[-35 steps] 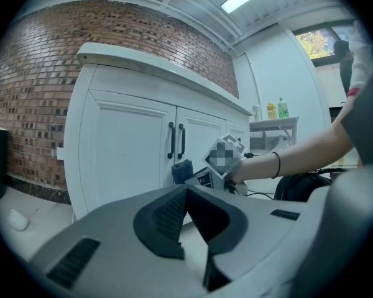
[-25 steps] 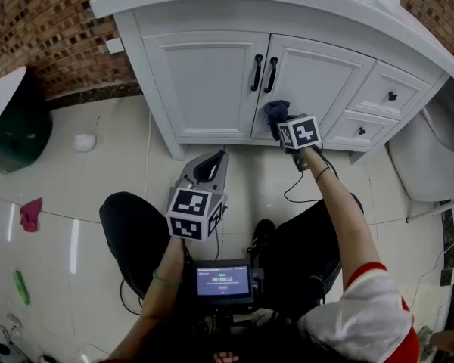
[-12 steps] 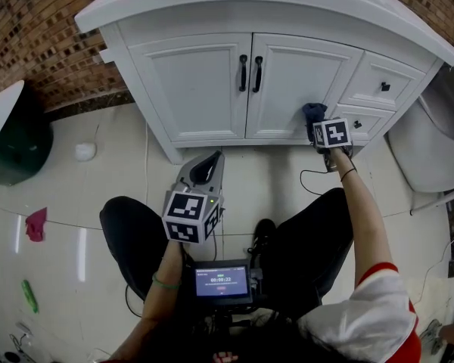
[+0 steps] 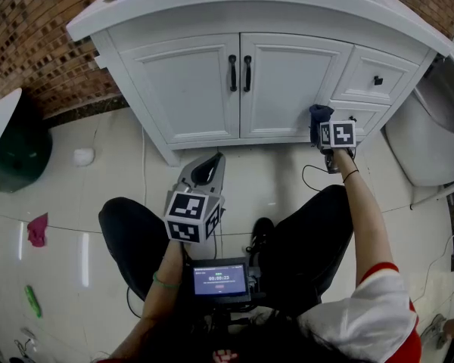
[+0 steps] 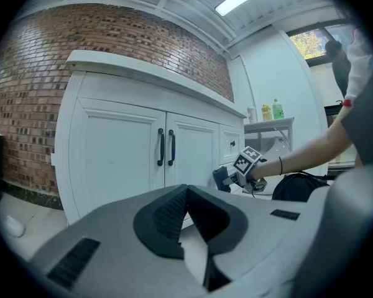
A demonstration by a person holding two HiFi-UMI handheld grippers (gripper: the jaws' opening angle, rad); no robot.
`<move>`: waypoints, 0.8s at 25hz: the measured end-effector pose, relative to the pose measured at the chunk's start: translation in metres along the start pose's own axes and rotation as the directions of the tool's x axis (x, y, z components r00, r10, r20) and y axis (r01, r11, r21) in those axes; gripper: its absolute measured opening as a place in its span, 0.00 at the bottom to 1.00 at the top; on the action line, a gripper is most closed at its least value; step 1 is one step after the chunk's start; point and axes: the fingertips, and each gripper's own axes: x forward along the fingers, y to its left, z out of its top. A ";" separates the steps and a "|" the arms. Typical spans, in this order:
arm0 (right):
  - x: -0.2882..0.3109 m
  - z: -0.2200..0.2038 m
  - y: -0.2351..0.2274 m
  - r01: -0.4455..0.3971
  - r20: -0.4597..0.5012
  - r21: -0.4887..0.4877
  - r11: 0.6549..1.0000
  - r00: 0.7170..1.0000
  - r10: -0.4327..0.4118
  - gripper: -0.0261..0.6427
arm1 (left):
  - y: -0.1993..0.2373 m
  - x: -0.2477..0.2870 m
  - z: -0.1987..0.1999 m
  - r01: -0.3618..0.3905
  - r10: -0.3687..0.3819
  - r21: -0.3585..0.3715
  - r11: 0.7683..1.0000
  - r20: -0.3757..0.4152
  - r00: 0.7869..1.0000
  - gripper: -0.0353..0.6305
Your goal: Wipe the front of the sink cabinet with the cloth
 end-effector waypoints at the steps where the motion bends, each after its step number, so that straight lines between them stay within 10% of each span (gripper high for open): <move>1: 0.001 0.001 0.008 -0.015 0.002 -0.005 1.000 1.000 0.015 0.14 | 0.000 0.001 -0.001 0.001 -0.001 0.002 1.000 -0.002 1.000 0.11; 20: 0.063 -0.005 0.242 -0.321 -0.042 -0.169 0.932 0.947 0.319 0.14 | 0.036 0.009 -0.023 -0.011 0.011 -0.011 1.000 -0.040 0.999 0.11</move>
